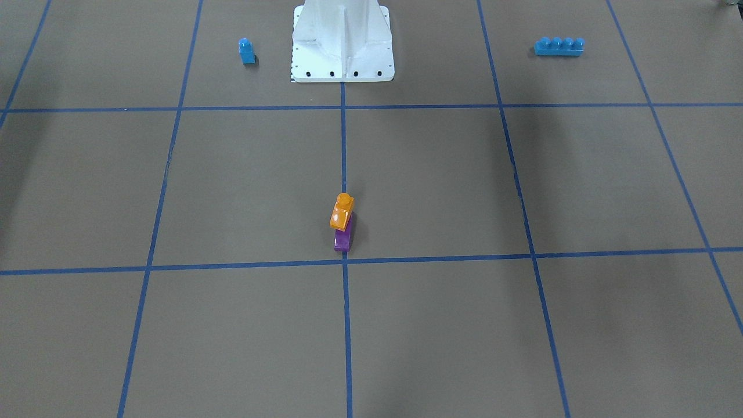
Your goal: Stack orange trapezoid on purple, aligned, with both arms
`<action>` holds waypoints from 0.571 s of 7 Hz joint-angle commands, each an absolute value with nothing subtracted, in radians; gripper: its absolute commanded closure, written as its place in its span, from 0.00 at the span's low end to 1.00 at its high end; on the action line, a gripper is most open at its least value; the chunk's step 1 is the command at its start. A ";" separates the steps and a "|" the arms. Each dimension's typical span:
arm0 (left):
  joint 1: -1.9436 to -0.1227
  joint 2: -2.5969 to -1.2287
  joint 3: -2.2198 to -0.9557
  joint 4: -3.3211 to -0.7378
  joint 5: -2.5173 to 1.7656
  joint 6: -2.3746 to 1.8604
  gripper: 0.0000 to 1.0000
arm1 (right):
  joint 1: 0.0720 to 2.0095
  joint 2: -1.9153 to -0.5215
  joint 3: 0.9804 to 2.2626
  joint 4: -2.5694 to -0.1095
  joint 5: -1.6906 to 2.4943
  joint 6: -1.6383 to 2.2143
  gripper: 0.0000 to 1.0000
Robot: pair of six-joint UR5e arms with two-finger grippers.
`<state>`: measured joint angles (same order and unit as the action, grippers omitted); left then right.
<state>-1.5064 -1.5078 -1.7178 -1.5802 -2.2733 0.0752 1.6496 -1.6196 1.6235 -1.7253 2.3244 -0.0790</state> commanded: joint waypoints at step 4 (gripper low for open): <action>-1.509 -1.485 -1.712 -1.571 -2.273 0.077 0.00 | 1.649 -1.602 1.631 -1.709 2.329 -0.072 0.00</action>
<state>-1.5071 -1.4948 -1.7113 -1.5771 -2.2733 0.0765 1.6491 -1.6060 1.6315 -1.7172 2.3284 -0.0724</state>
